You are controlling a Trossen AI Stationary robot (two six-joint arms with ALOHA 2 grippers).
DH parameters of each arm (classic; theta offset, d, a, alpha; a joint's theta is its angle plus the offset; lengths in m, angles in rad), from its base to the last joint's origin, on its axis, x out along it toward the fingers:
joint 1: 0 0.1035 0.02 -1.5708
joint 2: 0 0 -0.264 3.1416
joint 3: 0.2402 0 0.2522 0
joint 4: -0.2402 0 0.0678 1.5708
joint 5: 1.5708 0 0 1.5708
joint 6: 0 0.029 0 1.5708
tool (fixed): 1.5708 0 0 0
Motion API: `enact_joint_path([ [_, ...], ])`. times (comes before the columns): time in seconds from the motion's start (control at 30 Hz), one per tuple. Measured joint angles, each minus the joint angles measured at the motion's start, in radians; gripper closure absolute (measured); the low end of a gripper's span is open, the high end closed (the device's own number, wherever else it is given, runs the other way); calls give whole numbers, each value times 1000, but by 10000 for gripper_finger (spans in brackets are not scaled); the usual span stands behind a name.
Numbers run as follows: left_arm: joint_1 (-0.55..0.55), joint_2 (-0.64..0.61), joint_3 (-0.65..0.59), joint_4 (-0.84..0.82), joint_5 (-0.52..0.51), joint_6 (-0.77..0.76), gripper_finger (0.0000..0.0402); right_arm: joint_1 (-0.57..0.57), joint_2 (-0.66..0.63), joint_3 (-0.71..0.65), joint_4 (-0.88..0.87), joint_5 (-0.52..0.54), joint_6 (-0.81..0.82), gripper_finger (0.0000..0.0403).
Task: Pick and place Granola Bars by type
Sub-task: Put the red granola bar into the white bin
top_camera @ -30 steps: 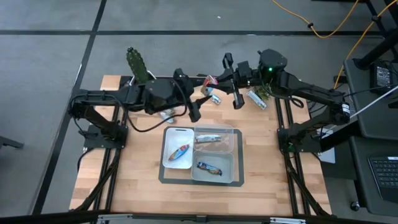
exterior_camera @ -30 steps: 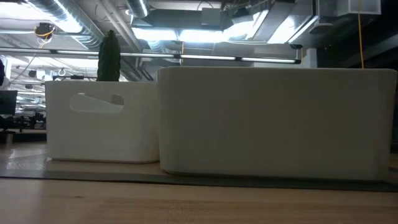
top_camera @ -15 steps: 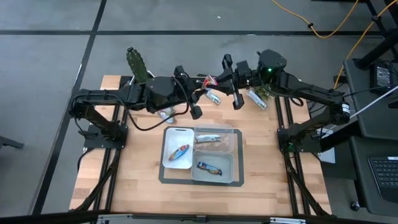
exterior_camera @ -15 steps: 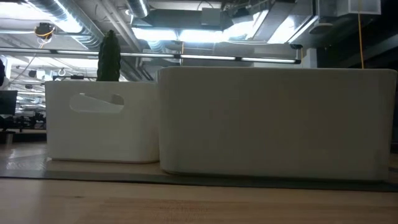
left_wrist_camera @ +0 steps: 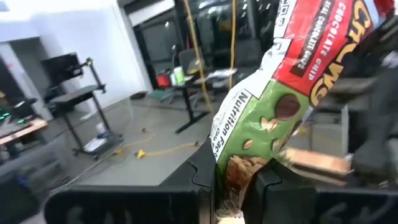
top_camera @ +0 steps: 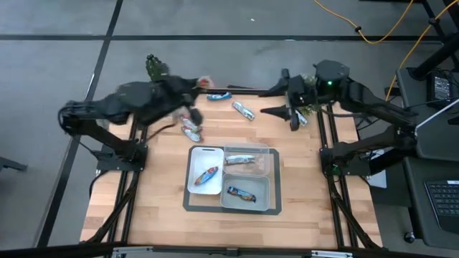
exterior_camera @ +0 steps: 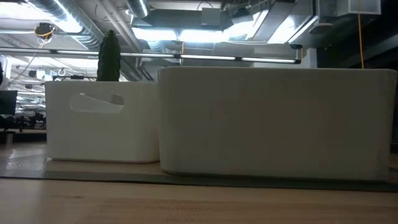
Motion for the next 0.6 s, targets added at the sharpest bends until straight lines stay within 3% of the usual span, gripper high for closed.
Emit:
enact_joint_path([
  [0.2,-104,-33,1,-76,4,-85,374,13,-52,0,-266,191,-21,149],
  [0.33,-134,-9,-13,-391,155,-387,373,13,-57,0,-349,219,-30,161],
  [0.43,-150,10,-121,-579,181,-621,372,13,-48,-14,-342,220,-49,171],
  [0.6,-184,10,-355,-543,300,-848,371,13,-48,-90,-265,220,-60,183],
])
